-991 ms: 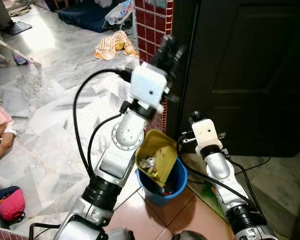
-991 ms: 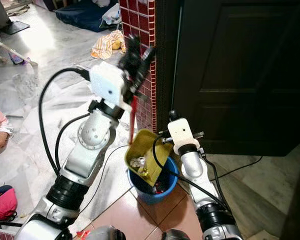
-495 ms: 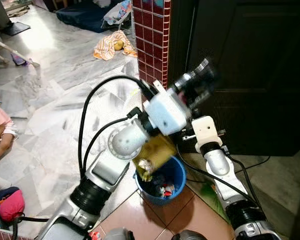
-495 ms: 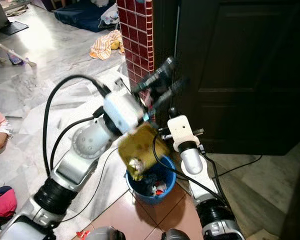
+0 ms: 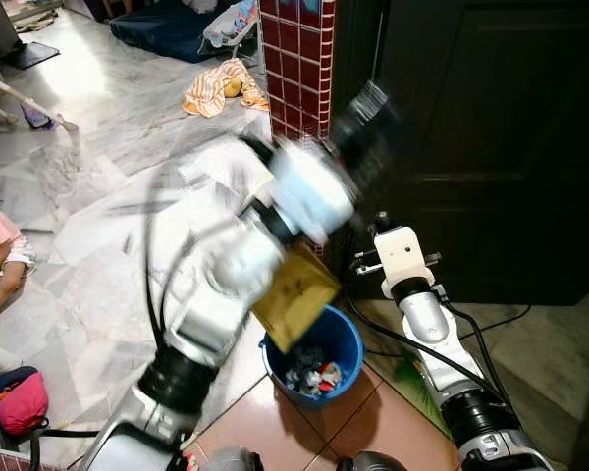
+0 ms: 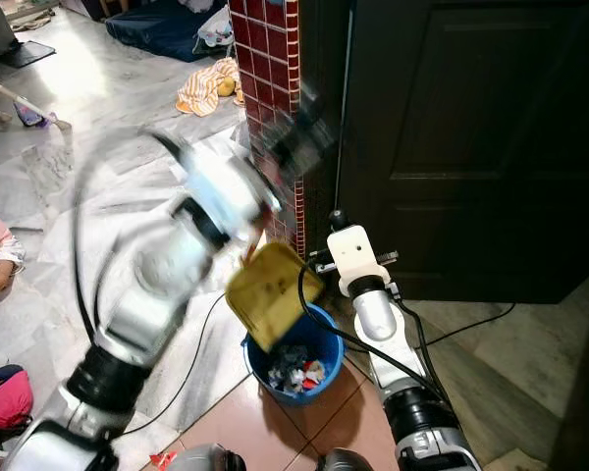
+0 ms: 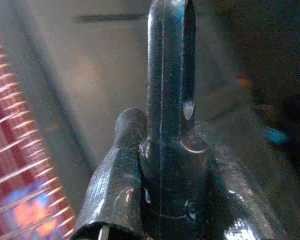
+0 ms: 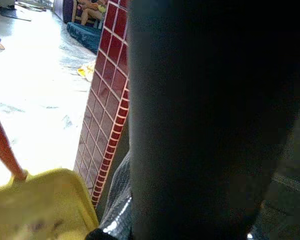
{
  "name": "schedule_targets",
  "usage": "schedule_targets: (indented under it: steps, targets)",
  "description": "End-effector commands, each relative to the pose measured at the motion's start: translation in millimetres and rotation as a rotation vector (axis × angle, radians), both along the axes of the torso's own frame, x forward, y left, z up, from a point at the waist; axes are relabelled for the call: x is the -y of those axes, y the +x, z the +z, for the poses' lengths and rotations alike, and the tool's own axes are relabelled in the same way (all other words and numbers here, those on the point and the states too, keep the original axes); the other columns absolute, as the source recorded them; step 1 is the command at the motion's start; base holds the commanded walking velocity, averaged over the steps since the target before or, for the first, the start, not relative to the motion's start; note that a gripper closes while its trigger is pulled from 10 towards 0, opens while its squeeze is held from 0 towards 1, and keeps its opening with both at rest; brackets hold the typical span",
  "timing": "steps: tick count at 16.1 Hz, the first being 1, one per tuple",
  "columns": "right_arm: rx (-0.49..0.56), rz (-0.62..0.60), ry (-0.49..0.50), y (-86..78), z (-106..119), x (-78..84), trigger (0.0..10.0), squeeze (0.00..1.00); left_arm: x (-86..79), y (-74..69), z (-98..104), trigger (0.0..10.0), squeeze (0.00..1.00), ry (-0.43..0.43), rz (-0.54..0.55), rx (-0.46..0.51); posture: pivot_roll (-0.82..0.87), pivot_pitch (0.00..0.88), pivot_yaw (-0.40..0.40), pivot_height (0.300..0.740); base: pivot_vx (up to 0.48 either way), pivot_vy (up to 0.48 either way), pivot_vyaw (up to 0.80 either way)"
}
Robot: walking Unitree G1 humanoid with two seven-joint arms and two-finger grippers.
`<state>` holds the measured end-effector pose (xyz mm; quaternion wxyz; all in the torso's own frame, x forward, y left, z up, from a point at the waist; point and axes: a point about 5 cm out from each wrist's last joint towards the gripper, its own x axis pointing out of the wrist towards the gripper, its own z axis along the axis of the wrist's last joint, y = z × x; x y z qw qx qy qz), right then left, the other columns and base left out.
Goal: Sweep floor
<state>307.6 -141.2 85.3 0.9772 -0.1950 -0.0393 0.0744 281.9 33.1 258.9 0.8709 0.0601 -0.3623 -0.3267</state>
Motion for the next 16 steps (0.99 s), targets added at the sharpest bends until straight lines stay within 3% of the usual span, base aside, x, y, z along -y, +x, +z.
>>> schedule_targets:
  steps: [1, 3, 5, 7, 8, 10, 13, 15, 16]
  targets:
    - [0.046, 0.021, -0.003, 4.8, 9.7, -4.6, 10.0, 0.00, -10.8, -1.8, 31.7, 10.0, 0.00, -0.095, 0.018, 0.068, -0.05, 0.000, 0.057, 0.740, 0.000, 0.000, 0.00]
    - [0.038, 0.029, -0.006, 5.1, 8.1, -5.9, 10.0, 0.00, -23.1, 4.1, 49.6, 10.0, 0.00, -0.164, 0.032, 0.052, -0.04, 0.000, 0.048, 0.740, 0.000, 0.000, 0.00]
    - [0.032, 0.030, -0.010, 7.8, 7.3, -5.5, 10.0, 0.00, -45.3, 5.5, 87.3, 10.0, 0.00, -0.243, 0.090, 0.141, -0.02, 0.000, 0.038, 0.740, 0.000, 0.000, 0.00]
    - [0.029, 0.032, -0.012, 9.2, 6.7, -5.8, 10.0, 0.00, -57.1, 8.3, 98.8, 10.0, 0.00, -0.235, 0.147, 0.186, -0.02, 0.000, 0.038, 0.740, 0.000, 0.000, 0.00]
    - [0.026, 0.038, -0.012, 9.5, 5.7, -8.0, 10.0, 0.00, -73.0, 16.7, 99.7, 10.0, 0.00, -0.215, 0.232, 0.194, -0.01, 0.000, 0.034, 0.740, 0.000, 0.000, 0.00]
    - [0.025, 0.043, -0.011, 8.7, 4.6, -9.4, 10.0, 0.00, -93.8, 27.1, 89.1, 10.0, 0.00, -0.148, 0.376, 0.177, 0.00, 0.000, 0.035, 0.740, 0.000, 0.000, 0.00]
    - [0.012, 0.039, -0.011, 4.2, -0.8, -5.0, 10.0, 0.00, -115.7, 40.8, 57.5, 10.0, 0.00, -0.075, 0.549, 0.080, 0.00, 0.000, 0.032, 0.740, 0.000, 0.000, 0.00]
    - [0.004, 0.025, -0.010, 1.4, -3.7, 0.2, 10.0, 0.00, -129.4, 50.4, 18.6, 10.0, 0.00, -0.056, 0.650, -0.050, 0.00, 0.000, 0.031, 0.740, 0.000, 0.000, 0.00]
    - [0.006, 0.019, -0.007, 1.0, -3.7, 1.7, 10.0, 0.00, -135.7, 52.4, 7.5, 10.0, 0.00, -0.049, 0.727, -0.060, 0.00, 0.000, 0.029, 0.740, 0.000, 0.000, 0.00]
